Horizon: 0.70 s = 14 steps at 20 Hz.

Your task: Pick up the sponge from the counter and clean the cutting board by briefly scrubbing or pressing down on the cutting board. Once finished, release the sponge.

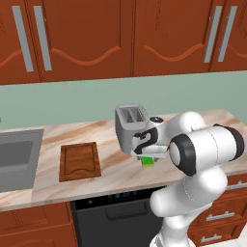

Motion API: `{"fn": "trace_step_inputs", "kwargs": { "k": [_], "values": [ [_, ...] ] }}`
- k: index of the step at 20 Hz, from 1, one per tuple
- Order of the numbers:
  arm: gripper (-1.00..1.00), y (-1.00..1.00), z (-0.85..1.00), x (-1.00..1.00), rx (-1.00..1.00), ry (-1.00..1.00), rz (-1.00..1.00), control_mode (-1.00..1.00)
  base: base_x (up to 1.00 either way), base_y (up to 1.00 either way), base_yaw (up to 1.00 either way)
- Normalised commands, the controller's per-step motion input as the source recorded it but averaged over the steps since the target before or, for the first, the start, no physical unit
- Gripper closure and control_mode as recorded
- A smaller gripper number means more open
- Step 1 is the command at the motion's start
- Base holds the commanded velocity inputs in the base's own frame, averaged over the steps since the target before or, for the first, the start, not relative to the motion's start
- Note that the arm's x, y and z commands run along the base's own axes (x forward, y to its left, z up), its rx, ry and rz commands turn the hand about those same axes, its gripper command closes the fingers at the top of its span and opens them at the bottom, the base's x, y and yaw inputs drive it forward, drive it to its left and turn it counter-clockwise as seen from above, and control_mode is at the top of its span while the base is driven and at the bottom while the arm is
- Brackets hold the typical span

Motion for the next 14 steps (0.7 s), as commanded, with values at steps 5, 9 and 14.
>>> {"fn": "trace_step_inputs", "kwargs": {
  "k": [5,9,14],
  "values": [
    [1.0,0.02,-0.16,0.0,-0.09,0.04,0.0,-1.0,0.0,0.0,0.0],
    [1.0,0.0,-0.08,0.0,-0.06,0.02,0.0,-1.0,0.0,0.0,0.0],
    [1.0,0.02,-0.06,-0.25,-0.02,-0.03,0.0,-1.0,0.0,0.0,0.0]
  ]
}}
